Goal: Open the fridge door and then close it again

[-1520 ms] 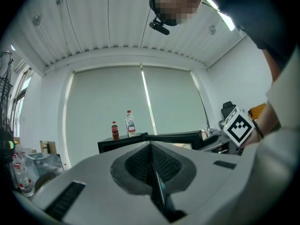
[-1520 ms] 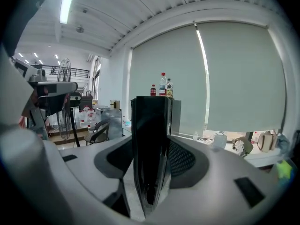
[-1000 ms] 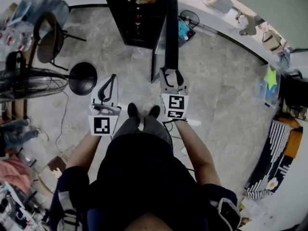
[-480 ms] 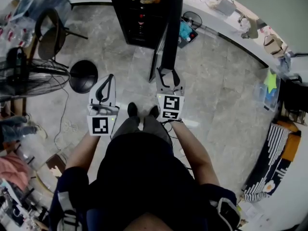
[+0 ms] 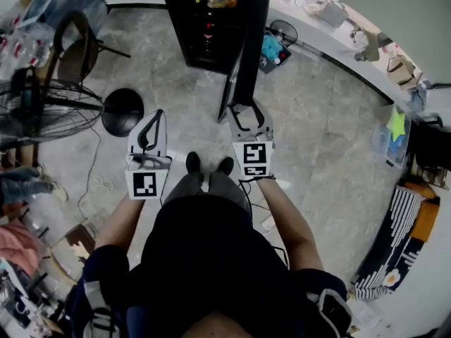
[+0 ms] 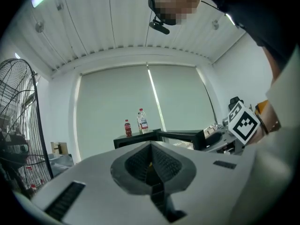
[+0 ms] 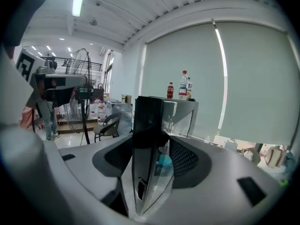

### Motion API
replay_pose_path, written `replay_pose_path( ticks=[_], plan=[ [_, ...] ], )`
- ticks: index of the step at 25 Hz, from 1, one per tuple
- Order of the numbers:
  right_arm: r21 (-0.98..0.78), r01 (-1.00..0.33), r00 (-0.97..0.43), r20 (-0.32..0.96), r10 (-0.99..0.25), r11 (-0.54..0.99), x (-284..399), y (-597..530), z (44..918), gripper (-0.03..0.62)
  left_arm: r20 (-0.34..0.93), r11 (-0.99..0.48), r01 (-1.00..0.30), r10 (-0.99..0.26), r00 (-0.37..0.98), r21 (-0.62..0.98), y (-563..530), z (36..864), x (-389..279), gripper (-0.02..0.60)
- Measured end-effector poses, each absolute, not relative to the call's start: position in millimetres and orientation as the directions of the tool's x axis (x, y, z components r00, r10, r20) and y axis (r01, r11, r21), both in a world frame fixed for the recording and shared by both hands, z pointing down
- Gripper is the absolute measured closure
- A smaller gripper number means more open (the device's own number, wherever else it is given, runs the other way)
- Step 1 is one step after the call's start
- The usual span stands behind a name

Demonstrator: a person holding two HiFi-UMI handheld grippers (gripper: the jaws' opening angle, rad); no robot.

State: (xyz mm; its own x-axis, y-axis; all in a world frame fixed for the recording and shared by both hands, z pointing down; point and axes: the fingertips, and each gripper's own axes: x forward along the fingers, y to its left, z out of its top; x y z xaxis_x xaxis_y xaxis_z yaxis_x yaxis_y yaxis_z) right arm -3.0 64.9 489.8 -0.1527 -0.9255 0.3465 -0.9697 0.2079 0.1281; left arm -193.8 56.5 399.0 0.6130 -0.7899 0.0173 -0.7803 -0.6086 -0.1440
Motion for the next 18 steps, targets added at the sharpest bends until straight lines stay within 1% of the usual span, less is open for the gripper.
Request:
replay_pose_path(
  ticks=[4,7,10,13,18],
  plan=[
    [0.218,-0.926,-0.227,0.333,-0.915,0.309,2,79,476,0.339,0.003,-0.600,-0.784,-0.795,0.607,-0.158,59,393,-196,0.559],
    [0.318,-0.862,-0.294,0.317,-0.902,0.393,8,89,459,0.338,0.007,-0.594,-0.787,-0.799,0.602,-0.166,61,392,-195,0.560],
    [0.481,-0.745,-0.341,0.319,-0.884,0.462,20,91,438,0.333,0.015,-0.589,-0.790,-0.803,0.596,-0.170,63,392,-192,0.560],
    [0.606,-0.611,-0.384,0.336,-0.860,0.509,30,85,425,0.321,0.017,-0.582,-0.794,-0.808,0.589,-0.175,64,393,-189,0.559],
    [0.703,-0.446,-0.443,0.365,-0.819,0.554,38,75,420,0.321,0.024,-0.555,-0.813,-0.828,0.560,-0.173,66,395,-189,0.560]
  ],
)
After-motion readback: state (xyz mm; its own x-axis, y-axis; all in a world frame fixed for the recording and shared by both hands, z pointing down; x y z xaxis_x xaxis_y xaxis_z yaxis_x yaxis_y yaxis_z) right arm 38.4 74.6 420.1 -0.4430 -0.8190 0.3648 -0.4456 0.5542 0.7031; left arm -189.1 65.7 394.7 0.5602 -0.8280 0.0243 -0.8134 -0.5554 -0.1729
